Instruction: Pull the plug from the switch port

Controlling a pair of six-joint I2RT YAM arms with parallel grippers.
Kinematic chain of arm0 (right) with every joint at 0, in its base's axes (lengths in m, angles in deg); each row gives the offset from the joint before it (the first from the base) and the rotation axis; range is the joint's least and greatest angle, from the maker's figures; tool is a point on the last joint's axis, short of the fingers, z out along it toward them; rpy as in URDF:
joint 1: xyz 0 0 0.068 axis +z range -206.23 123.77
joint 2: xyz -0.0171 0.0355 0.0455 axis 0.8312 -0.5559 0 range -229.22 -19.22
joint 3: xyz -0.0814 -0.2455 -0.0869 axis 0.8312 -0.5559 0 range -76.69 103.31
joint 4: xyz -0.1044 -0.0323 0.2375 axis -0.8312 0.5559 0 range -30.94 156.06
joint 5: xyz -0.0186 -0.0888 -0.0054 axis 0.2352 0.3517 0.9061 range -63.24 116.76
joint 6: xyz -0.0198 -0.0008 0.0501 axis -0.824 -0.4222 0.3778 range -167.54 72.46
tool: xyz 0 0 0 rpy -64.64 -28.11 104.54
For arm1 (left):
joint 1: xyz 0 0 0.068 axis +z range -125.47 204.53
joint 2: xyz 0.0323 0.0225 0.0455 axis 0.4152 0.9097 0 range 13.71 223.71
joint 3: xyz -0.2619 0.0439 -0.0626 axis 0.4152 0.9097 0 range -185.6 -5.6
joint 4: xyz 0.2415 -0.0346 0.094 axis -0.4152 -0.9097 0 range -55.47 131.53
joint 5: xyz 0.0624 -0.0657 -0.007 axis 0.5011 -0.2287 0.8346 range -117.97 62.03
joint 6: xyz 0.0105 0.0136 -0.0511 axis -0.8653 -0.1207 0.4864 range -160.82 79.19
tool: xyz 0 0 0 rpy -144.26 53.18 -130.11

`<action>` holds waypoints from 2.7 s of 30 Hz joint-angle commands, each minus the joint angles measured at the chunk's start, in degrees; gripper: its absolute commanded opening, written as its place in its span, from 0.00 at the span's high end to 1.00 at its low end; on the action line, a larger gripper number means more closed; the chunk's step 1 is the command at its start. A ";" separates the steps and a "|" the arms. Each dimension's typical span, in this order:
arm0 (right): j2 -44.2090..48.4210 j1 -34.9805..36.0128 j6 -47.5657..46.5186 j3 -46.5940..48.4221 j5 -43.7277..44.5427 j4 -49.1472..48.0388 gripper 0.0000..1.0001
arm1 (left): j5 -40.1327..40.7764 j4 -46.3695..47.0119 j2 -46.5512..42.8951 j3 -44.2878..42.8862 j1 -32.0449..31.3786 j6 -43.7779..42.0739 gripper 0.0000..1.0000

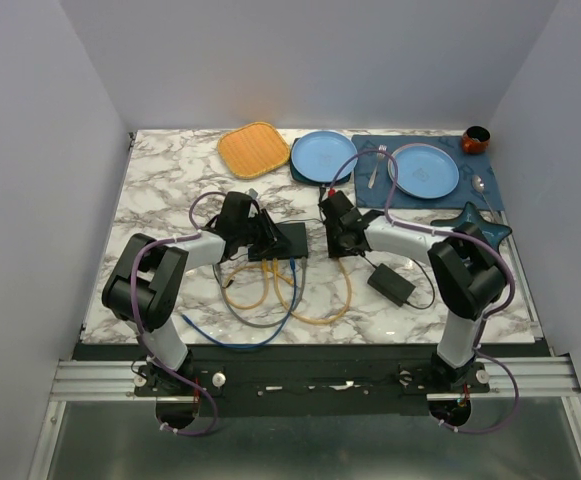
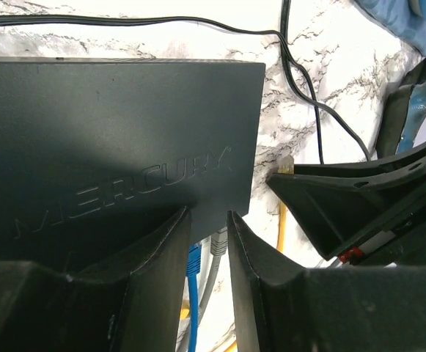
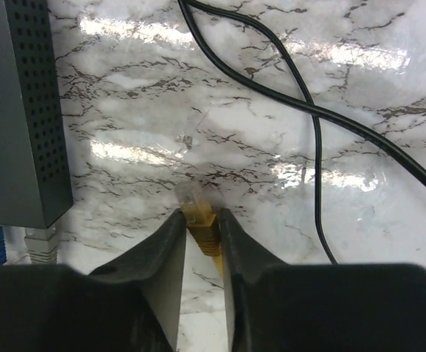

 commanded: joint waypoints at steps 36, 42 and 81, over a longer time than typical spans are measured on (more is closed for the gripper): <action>27.59 10.32 6.24 -11.81 -2.55 -4.21 0.27 | 2.75 -8.03 0.44 -4.24 -0.37 -2.65 0.59; 17.92 8.65 10.10 -12.34 -14.16 -19.96 0.40 | 3.01 -9.79 0.27 -3.80 -0.11 -3.62 0.59; -3.97 -4.53 37.44 -31.15 -30.25 -68.33 0.50 | 2.40 -8.74 1.67 -2.22 2.35 -3.09 0.59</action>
